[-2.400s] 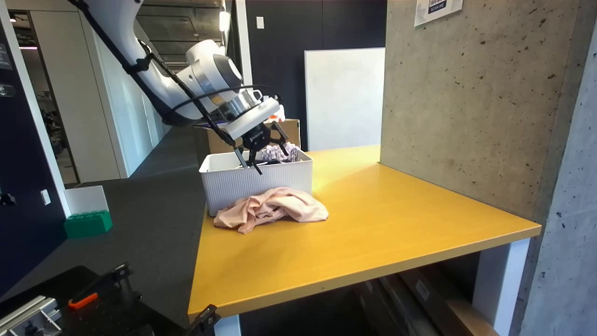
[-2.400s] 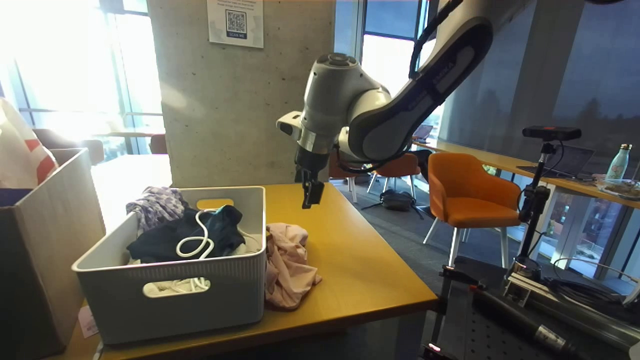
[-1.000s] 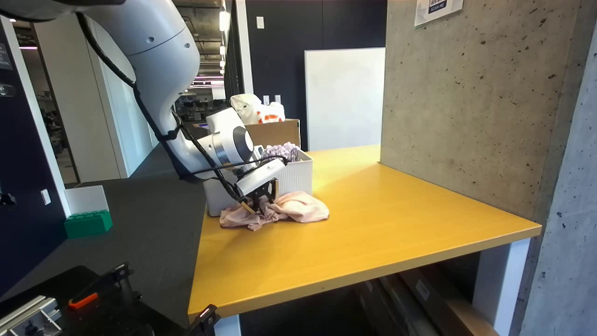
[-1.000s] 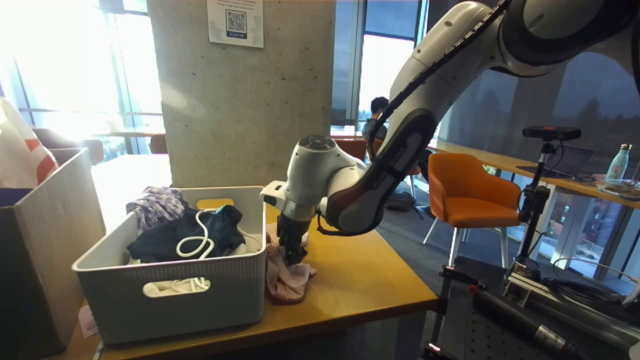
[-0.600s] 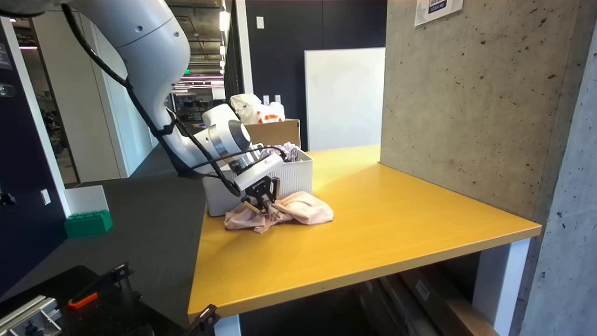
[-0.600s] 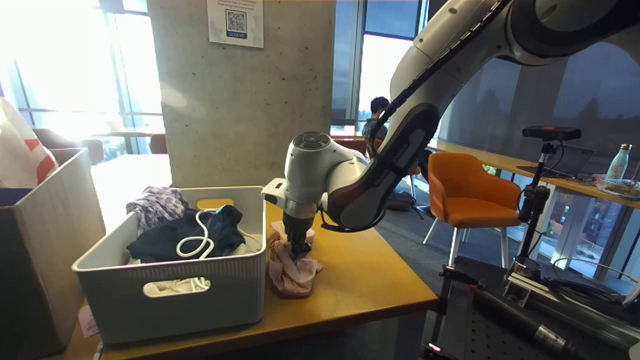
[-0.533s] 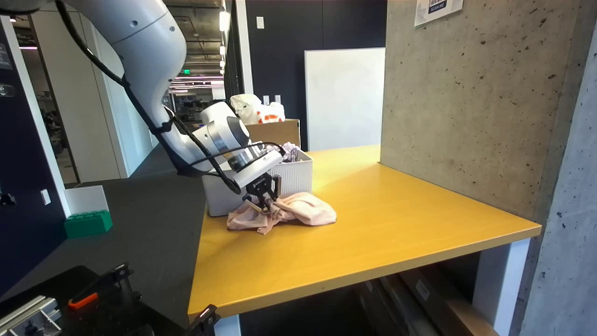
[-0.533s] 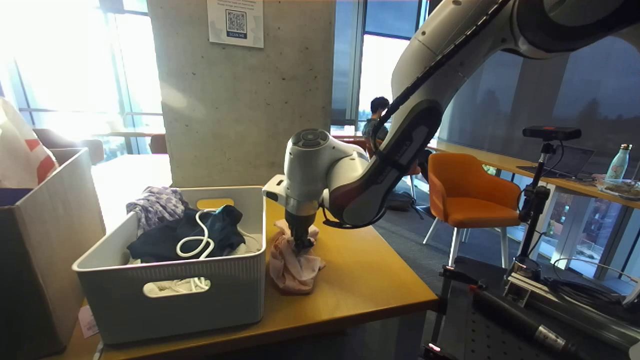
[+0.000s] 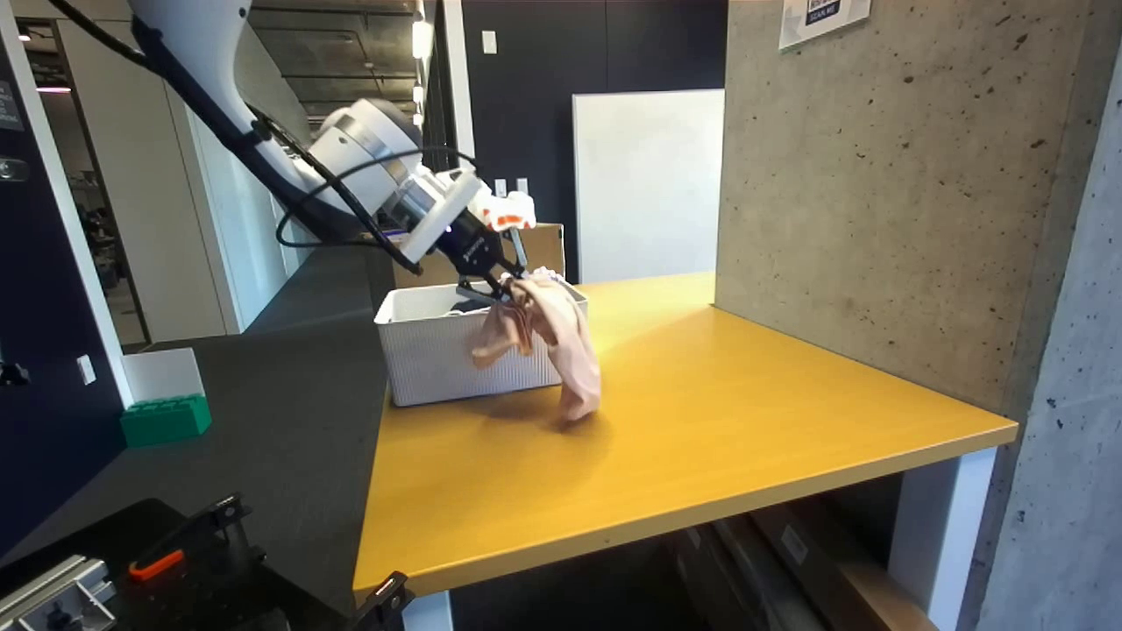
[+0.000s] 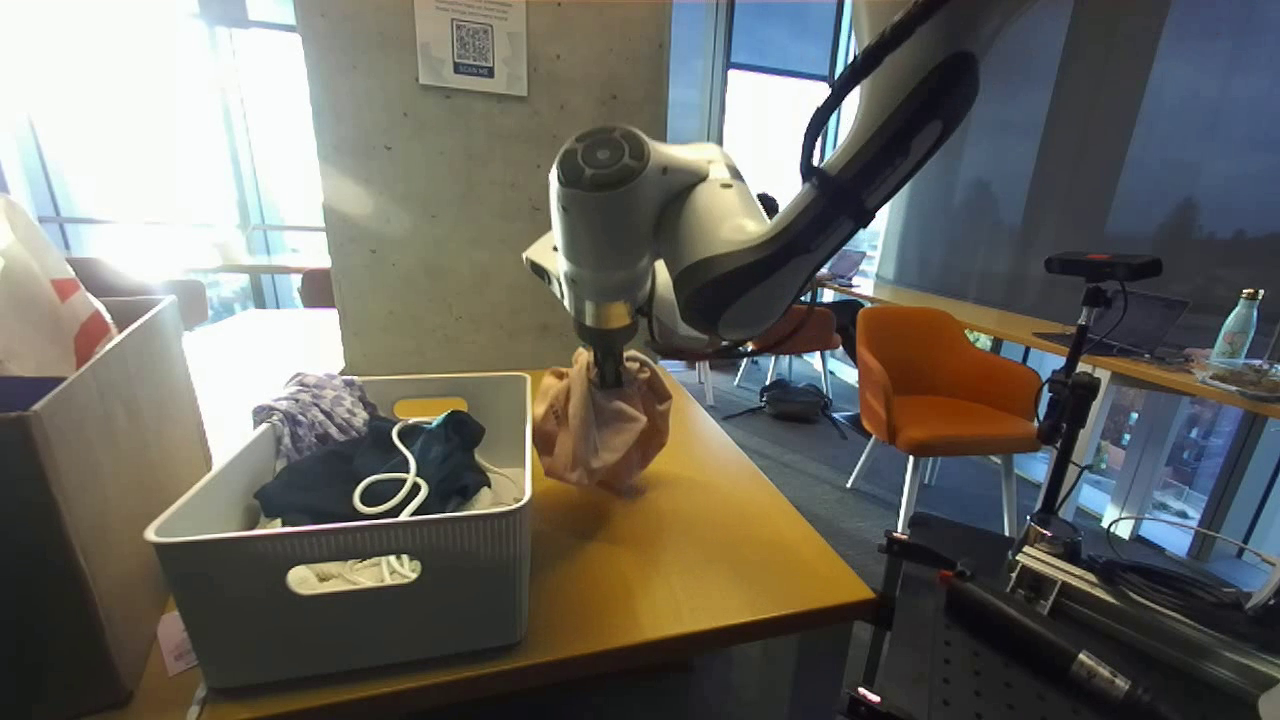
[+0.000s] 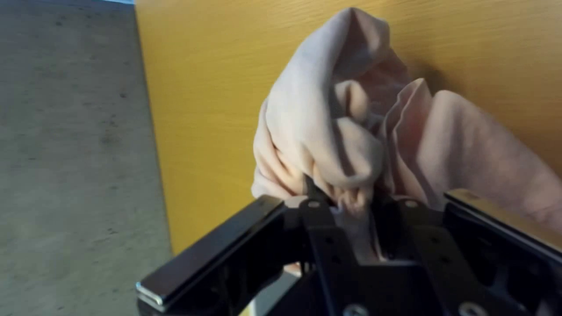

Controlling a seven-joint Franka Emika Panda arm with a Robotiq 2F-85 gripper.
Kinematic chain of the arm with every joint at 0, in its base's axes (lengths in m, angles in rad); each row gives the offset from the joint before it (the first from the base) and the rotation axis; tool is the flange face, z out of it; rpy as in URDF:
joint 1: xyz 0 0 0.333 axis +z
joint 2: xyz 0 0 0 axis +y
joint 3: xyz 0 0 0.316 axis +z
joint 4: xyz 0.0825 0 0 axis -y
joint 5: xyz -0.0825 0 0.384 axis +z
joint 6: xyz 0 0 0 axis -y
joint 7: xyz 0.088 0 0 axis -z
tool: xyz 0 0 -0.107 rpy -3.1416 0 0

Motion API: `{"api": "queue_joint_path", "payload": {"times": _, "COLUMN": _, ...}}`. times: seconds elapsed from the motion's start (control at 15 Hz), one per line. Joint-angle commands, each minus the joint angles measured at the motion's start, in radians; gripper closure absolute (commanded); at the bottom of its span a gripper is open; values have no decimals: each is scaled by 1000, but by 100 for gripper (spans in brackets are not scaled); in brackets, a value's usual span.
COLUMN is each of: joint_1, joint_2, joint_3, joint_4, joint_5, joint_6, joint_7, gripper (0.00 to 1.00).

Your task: Place the string and pink clothing in the basket

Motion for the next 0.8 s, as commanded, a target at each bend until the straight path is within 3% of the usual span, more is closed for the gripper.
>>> {"api": "queue_joint_path", "payload": {"times": 0.0, "joint_1": 7, "joint_2": -82, "joint_3": 65, "joint_4": 64, "joint_5": -173, "joint_6": -127, "joint_7": 147, "gripper": 95}}
{"api": "queue_joint_path", "payload": {"times": 0.13, "joint_1": -9, "joint_2": -77, "joint_3": 121, "joint_4": 132, "joint_5": -275, "joint_6": -133, "joint_7": 189, "gripper": 95}}
{"api": "queue_joint_path", "payload": {"times": 0.27, "joint_1": -37, "joint_2": -65, "joint_3": 180, "joint_4": 166, "joint_5": -340, "joint_6": -42, "joint_7": 176, "gripper": 95}}
{"api": "queue_joint_path", "payload": {"times": 0.53, "joint_1": -87, "joint_2": -32, "joint_3": 270, "joint_4": 154, "joint_5": -346, "joint_6": 163, "joint_7": 127, "gripper": 95}}
{"api": "queue_joint_path", "payload": {"times": 0.73, "joint_1": -123, "joint_2": 11, "joint_3": 278, "joint_4": 142, "joint_5": -308, "joint_6": 360, "joint_7": 73, "gripper": 95}}
